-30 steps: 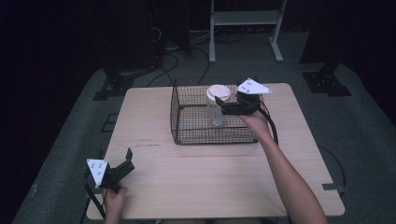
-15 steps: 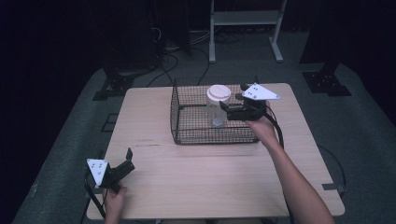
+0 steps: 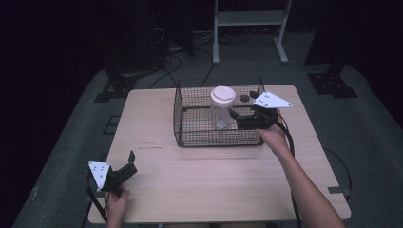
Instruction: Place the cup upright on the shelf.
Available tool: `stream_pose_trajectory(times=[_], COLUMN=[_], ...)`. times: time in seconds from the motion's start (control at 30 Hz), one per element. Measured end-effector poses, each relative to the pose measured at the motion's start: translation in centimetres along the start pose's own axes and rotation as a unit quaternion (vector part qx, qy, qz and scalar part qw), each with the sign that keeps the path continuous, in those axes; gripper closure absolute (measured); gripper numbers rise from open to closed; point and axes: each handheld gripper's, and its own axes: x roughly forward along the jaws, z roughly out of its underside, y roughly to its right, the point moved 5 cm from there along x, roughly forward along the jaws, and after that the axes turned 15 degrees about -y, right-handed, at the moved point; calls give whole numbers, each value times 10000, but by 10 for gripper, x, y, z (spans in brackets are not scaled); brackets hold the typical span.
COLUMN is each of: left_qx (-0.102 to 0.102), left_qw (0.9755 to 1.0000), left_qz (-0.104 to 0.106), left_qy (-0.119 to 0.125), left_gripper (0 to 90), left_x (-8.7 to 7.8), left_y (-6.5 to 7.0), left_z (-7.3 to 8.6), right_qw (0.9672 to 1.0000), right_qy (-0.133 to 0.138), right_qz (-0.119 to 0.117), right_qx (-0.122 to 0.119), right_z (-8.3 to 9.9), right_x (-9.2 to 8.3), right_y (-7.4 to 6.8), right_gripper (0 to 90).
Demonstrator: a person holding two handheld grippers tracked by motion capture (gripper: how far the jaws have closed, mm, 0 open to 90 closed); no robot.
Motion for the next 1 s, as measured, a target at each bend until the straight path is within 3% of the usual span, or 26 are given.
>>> stream_pose_trajectory(times=[1.0], left_qx=[15], left_qw=[10000], left_qz=[-6], left_qy=[-1], left_gripper=[0], left_x=[0], left_y=[0], left_z=[0], right_qw=[9999], right_qy=[-120], right_qz=[-94], right_qx=[-25], right_z=[30], right_x=[-24], right_y=[-6], right_gripper=[22])
